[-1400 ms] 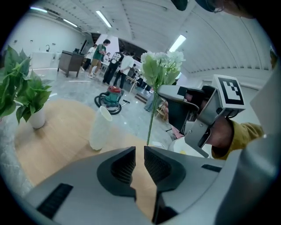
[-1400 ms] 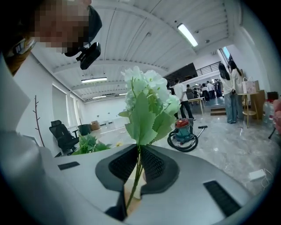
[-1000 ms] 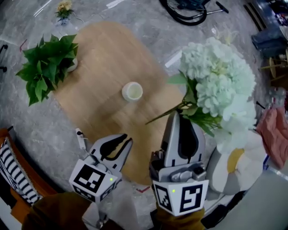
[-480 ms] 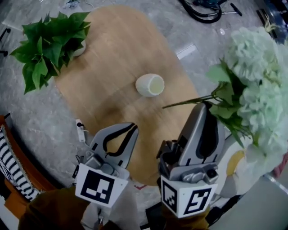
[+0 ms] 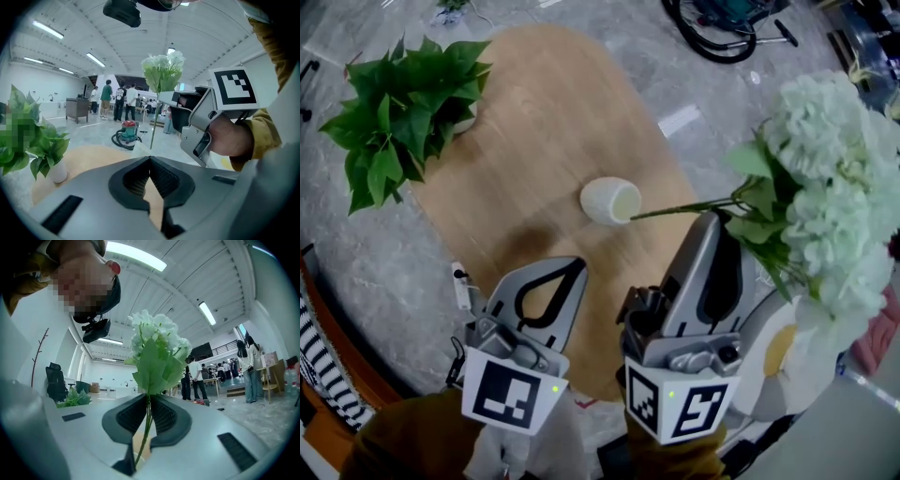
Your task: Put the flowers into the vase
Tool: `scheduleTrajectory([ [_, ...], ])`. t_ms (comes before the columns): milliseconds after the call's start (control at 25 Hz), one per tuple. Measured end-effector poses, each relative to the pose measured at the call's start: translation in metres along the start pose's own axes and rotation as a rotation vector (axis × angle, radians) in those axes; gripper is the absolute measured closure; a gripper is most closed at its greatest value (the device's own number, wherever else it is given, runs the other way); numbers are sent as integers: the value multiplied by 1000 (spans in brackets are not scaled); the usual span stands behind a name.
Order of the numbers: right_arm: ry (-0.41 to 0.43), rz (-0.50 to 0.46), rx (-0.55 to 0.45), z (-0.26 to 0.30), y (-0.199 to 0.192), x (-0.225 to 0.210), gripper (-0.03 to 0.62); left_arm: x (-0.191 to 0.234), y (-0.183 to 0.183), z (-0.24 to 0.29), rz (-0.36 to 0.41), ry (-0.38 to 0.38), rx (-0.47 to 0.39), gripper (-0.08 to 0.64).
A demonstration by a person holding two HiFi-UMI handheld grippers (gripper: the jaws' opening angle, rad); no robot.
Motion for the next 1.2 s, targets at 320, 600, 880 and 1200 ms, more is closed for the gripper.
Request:
scheduleTrajectory([
  [320, 2, -52, -23, 9, -17, 11, 566, 11, -1, 8, -11, 1, -13, 553],
  [600, 7, -62, 21, 11, -52, 14, 566, 16, -9, 20, -24, -13, -1, 554],
  [880, 22, -60, 69, 13, -86, 16, 565, 15, -21, 41, -117, -79, 11, 552],
  [1200, 69, -51, 123, 13, -104, 18, 565, 12, -16, 64, -134, -113, 16, 552],
])
Point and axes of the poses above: the fingertips, and each gripper's own axes: z forward along the fingers, x to its left, y out of its top, the point moved 3 cm from there along -z, backward along the fingers, and after that the axes turned 12 degrees about x, right-handed, at the moved point
